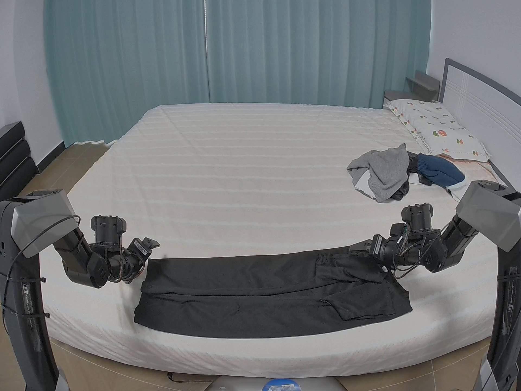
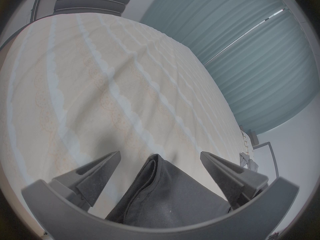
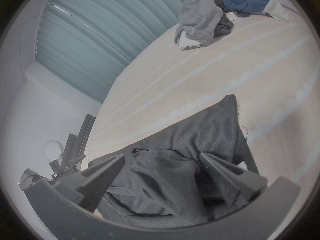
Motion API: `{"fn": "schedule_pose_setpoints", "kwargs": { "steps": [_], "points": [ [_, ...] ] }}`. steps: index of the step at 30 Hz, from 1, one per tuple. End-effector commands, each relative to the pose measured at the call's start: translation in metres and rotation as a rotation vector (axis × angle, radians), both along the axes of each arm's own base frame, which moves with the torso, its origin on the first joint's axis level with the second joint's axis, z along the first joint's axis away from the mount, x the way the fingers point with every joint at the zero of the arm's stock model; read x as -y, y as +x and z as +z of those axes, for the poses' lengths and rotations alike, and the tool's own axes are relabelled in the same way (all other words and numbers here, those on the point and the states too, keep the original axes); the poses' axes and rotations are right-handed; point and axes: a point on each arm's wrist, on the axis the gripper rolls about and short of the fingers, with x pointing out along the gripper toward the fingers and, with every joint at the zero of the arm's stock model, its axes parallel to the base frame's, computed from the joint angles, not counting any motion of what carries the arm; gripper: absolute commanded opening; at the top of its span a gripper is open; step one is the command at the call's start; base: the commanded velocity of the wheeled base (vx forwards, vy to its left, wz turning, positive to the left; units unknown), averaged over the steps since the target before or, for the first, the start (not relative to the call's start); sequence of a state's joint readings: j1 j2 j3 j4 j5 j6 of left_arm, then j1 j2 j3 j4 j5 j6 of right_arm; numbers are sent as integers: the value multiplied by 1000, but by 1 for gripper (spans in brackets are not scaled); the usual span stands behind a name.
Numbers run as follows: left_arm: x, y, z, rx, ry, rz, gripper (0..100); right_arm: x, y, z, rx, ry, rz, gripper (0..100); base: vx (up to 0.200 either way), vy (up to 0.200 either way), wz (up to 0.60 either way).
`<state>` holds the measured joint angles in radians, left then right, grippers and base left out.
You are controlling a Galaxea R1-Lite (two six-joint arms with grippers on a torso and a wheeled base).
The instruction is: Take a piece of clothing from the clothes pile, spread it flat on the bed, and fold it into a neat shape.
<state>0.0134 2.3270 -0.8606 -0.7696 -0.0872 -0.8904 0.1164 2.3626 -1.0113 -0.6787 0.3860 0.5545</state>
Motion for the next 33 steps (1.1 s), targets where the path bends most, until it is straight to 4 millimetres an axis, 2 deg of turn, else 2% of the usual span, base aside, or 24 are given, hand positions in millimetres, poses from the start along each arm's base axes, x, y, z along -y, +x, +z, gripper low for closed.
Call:
{"fn": "schedule_pose_setpoints", "kwargs": {
  "steps": [1, 4, 10, 18, 25, 33],
  "points": [
    [0, 0, -1, -1, 0, 0, 100, -1, 5, -3, 3, 1, 0, 0, 0, 0, 0],
    [0, 0, -1, -1, -1, 1, 100, -1, 6, -1, 14, 3, 0, 0, 0, 0, 0],
    [0, 0, -1, -1, -1, 1, 100, 1, 5, 17, 73, 11, 0, 0, 0, 0, 0],
    [0, 0, -1, -1, -1, 1, 100, 5, 7, 19, 121, 15, -14, 0, 0, 0, 0],
    [0, 0, -1, -1, -1, 1, 100, 6, 12, -4, 87, -6, -20, 0, 0, 0, 0],
    [0, 0, -1, -1, 0, 0, 100, 6, 19, -13, 85, -30, -46, 0, 0, 0, 0]
  ]
}}
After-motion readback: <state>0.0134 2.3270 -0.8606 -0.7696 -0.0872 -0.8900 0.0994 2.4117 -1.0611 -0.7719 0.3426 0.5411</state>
